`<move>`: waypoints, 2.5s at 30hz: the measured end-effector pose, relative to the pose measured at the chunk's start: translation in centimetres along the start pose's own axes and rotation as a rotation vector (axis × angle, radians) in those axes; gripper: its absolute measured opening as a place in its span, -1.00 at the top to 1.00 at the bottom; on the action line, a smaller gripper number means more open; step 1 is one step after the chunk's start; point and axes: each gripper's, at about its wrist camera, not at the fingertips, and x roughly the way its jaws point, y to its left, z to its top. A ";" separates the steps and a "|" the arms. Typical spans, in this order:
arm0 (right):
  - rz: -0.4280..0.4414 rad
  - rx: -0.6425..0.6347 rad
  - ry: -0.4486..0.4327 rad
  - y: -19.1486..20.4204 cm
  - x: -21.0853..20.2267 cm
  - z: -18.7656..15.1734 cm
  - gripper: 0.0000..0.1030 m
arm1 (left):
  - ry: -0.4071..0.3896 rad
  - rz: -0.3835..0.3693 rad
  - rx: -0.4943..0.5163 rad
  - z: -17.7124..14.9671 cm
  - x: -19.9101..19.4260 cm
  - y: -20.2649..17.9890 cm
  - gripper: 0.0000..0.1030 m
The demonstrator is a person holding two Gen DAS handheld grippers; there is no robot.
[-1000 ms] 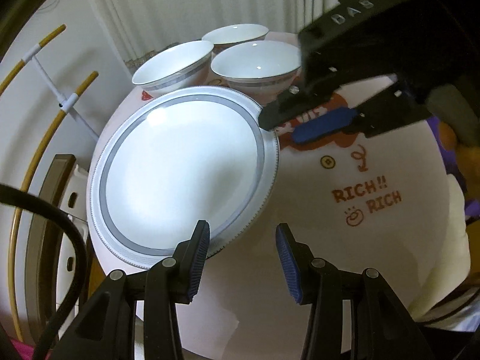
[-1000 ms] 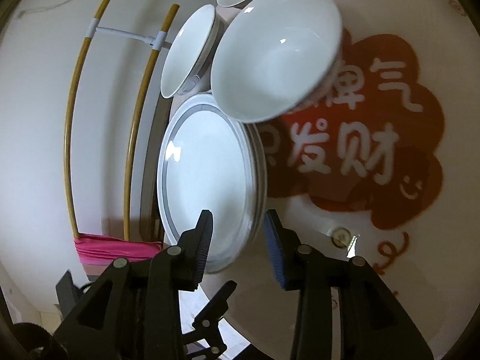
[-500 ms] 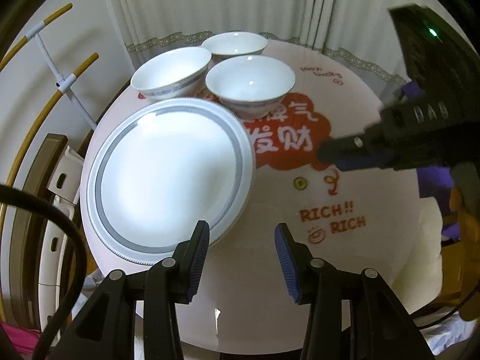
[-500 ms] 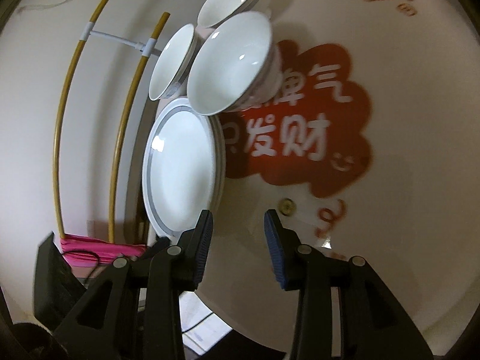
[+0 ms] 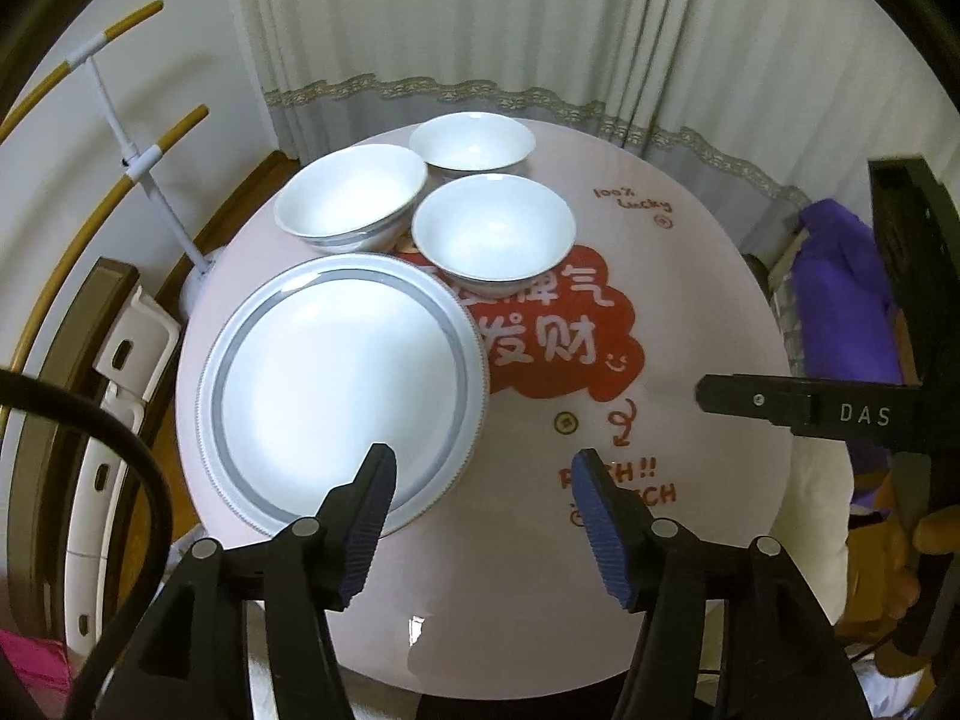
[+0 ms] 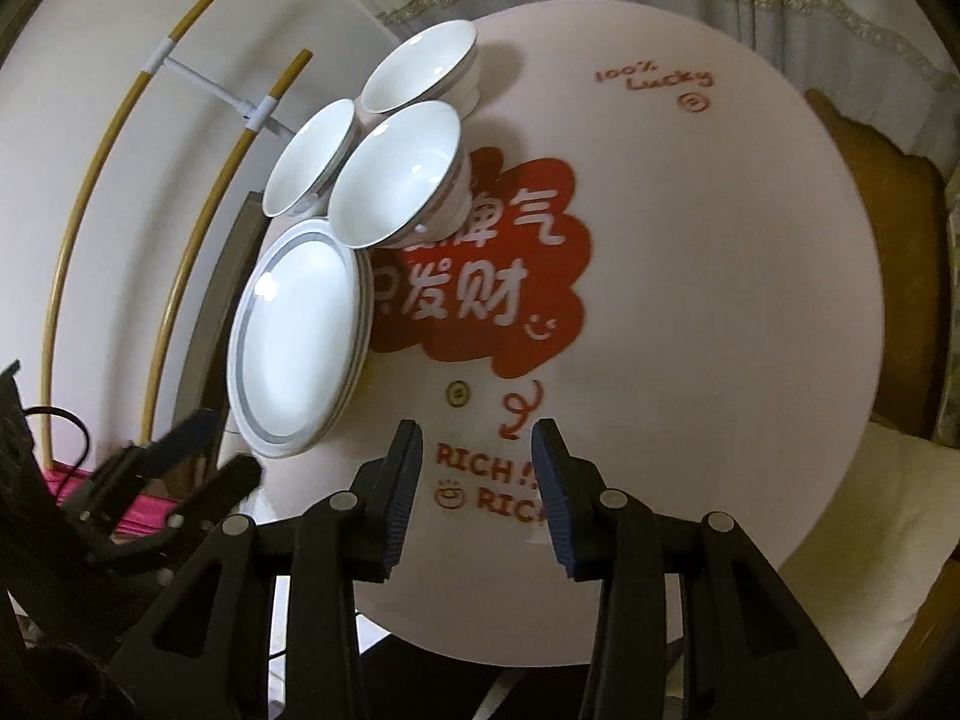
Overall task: Organize plates and bowls
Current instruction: 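Move both tools toward the group of white bowls, then close the left gripper on a white bowl rim while the right gripper grips it too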
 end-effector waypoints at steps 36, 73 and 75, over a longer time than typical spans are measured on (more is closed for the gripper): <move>-0.147 0.153 -0.232 8.5 0.3 8.8 0.11 | -0.025 -0.083 0.141 14.9 1.0 14.3 -0.26; -0.058 0.162 -0.137 2.3 9.3 22.5 0.10 | 0.180 -0.051 0.311 34.4 23.3 4.7 -0.20; -0.058 0.168 -0.127 2.1 9.9 22.7 0.10 | 0.203 -0.051 0.332 35.5 25.0 3.7 -0.19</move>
